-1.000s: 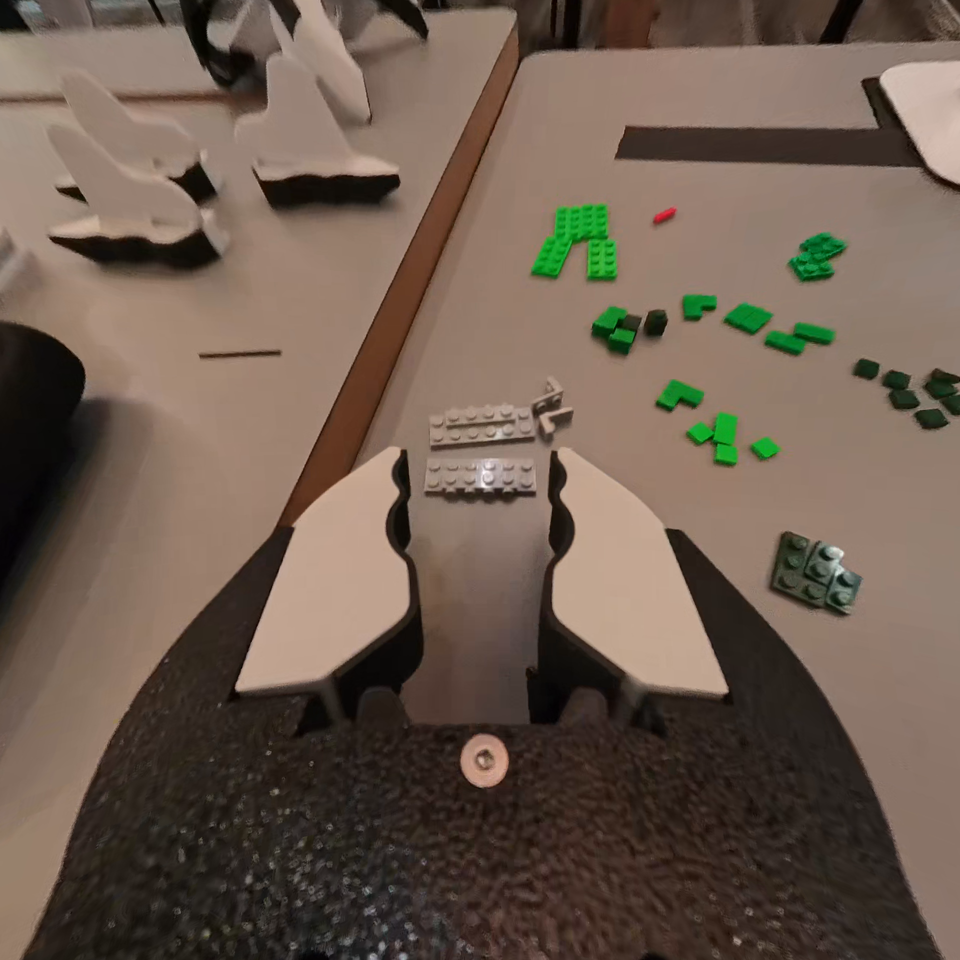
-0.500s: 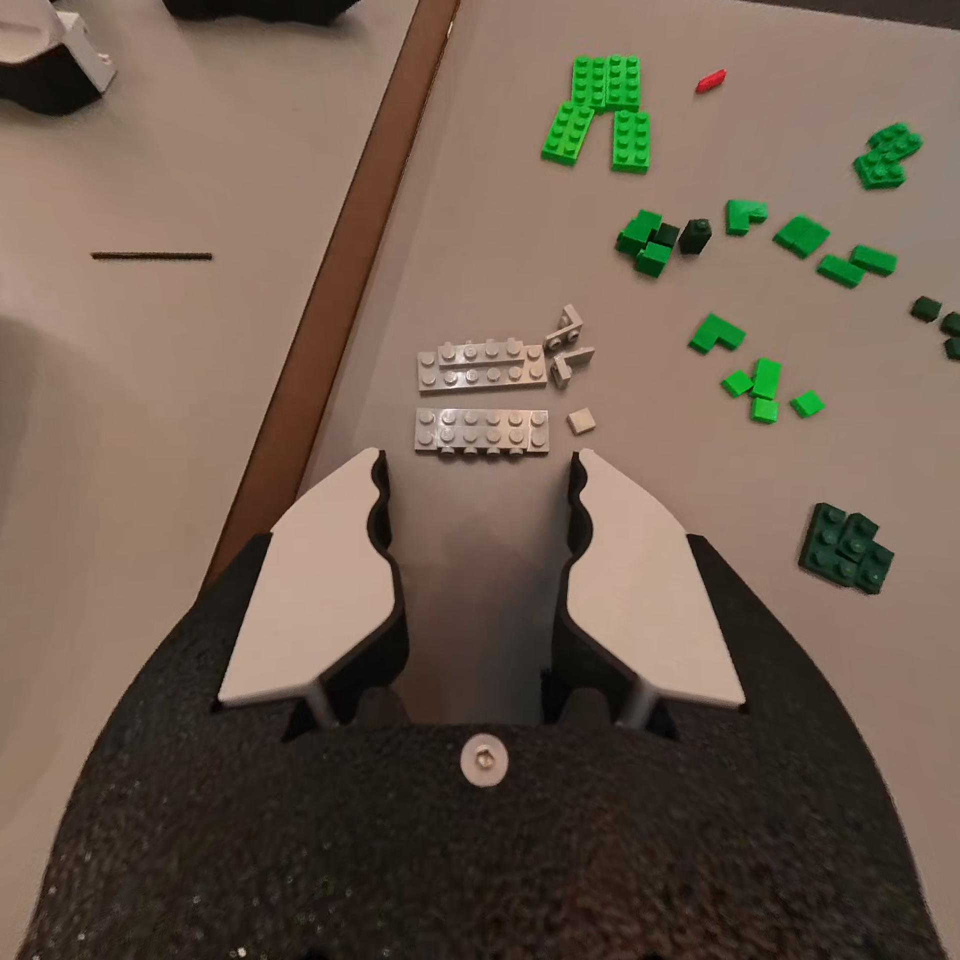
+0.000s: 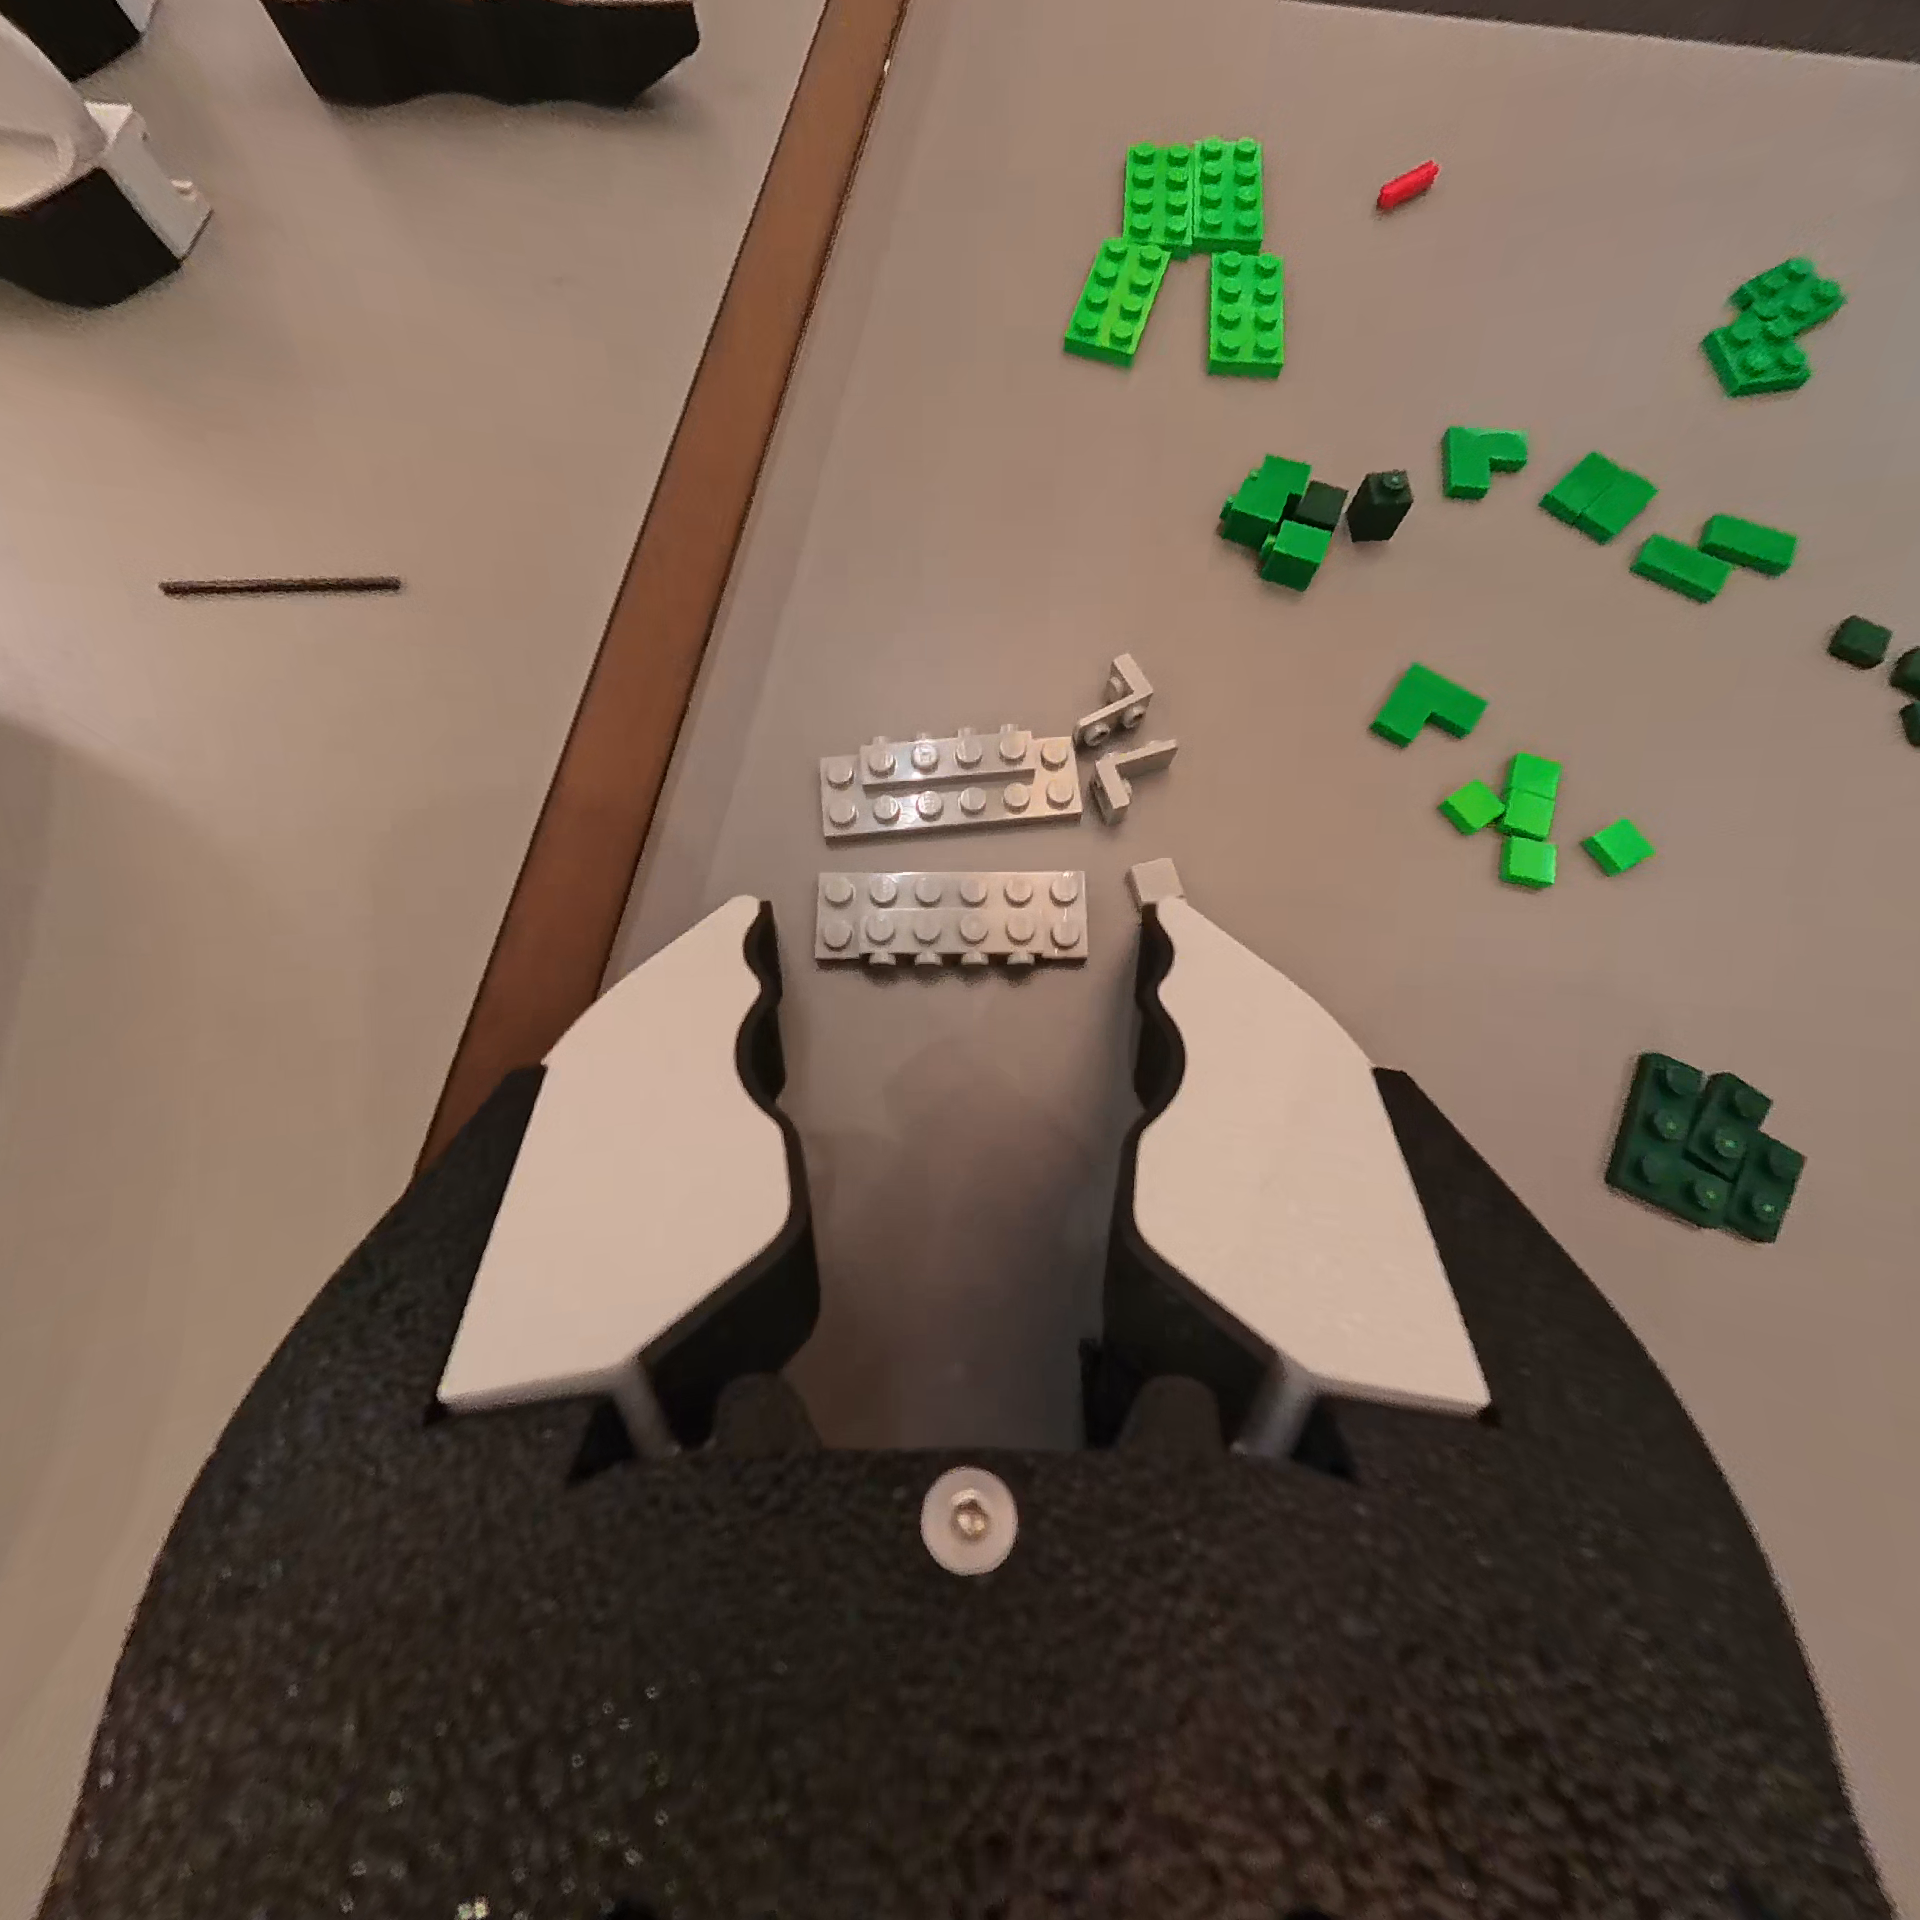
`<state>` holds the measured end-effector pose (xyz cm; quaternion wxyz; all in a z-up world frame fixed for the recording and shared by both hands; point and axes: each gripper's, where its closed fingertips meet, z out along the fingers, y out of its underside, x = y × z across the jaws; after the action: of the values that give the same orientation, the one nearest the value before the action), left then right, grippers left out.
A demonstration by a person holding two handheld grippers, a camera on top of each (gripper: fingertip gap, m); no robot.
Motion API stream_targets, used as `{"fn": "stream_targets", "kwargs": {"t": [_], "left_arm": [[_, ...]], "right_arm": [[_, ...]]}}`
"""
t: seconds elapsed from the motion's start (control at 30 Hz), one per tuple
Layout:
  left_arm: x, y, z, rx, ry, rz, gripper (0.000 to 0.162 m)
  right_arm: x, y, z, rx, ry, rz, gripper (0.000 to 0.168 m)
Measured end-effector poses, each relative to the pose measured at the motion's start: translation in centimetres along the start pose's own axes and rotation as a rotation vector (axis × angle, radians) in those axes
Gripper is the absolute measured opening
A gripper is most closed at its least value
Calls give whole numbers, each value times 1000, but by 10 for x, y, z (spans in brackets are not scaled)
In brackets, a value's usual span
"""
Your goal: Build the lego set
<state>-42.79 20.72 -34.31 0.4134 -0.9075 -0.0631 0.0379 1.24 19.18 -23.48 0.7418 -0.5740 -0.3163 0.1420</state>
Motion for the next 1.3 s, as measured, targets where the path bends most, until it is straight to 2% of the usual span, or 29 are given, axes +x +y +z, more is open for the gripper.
{"fn": "stream_targets", "kwargs": {"t": [0.13, 0.43, 0.63, 0.93, 0.97, 1.0, 1.03, 1.17, 1.3], "left_arm": [[0, -4, 5, 0, 19, -23, 61], [1, -17, 15, 16, 81, -70, 66], [-5, -20, 18, 6, 94, -72, 54], [-2, -21, 19, 9, 126, -54, 52], [-2, -23, 17, 24, 141, -68, 47], [-2, -25, 14, 42, 153, -84, 31], [-4, -27, 11, 60, 152, -99, 23], [-6, -33, 1, 111, 158, -101, 33], [-1, -29, 1, 85, 161, -59, 41]], "right_arm": [[-2, 0, 1, -2, -6, -8, 0], [-4, 0, 1, -1, -14, -19, 0], [-5, 0, 1, -2, -16, -25, 0], [-7, 0, 1, -6, -22, -38, 0], [-7, 1, 1, -7, -23, -39, 0], [-7, 1, 1, -7, -23, -40, 0], [-7, 1, 1, -7, -25, -40, 0], [-8, 1, 2, -10, -29, -46, 0], [-9, 1, 2, -11, -31, -51, 0]]}}
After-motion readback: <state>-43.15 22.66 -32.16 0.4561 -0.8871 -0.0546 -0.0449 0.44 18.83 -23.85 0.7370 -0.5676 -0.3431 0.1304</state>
